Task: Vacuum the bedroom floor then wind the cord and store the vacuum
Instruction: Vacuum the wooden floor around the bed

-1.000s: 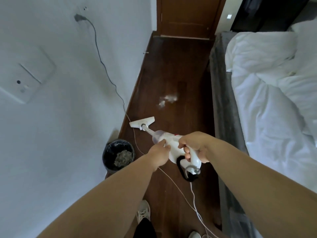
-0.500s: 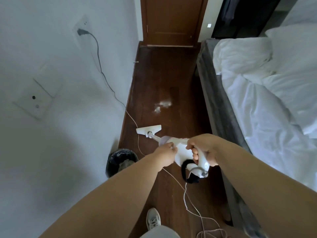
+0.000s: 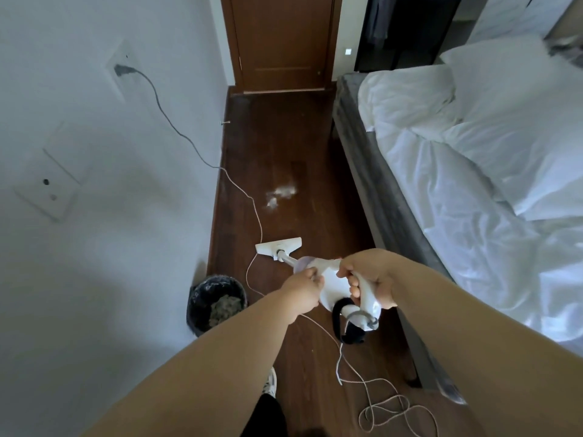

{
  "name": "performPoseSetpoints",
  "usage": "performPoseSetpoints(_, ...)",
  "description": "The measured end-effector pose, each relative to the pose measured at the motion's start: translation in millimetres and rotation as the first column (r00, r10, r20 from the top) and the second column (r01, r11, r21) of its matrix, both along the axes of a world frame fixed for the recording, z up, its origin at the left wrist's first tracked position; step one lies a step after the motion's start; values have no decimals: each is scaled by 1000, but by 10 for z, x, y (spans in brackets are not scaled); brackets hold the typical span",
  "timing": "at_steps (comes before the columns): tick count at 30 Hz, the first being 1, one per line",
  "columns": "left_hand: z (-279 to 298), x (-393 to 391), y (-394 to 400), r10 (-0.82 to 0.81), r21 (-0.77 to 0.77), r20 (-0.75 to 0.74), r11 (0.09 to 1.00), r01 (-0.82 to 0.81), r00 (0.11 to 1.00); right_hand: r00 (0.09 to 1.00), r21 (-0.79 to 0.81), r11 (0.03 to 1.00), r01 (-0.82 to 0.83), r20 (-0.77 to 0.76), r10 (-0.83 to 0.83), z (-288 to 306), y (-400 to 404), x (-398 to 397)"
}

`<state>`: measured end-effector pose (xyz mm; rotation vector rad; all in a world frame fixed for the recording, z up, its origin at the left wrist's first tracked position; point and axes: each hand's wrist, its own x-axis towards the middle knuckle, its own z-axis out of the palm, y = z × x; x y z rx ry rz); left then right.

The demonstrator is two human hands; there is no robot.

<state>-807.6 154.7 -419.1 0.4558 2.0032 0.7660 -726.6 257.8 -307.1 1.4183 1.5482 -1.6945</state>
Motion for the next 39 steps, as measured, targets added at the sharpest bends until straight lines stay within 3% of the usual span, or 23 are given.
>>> performPoseSetpoints(11, 276, -473, 366, 76, 74, 75, 994, -81, 994, 997, 125, 990, 59, -54, -52, 376, 385, -340)
performPoseSetpoints(21, 384, 193, 654, -12, 78, 126, 997, 2, 992, 997, 98, 992, -80, 27, 77, 402, 727, 234)
performPoseSetpoints(26, 277, 274, 709, 41, 53, 112, 997, -47, 993, 995, 51, 994, -97, 12, 97, 244, 790, 244)
performPoseSetpoints(39, -136, -996, 820, 108, 27, 50, 994, -109, 993, 999, 47, 998, -49, -9, 49, -136, 843, -998)
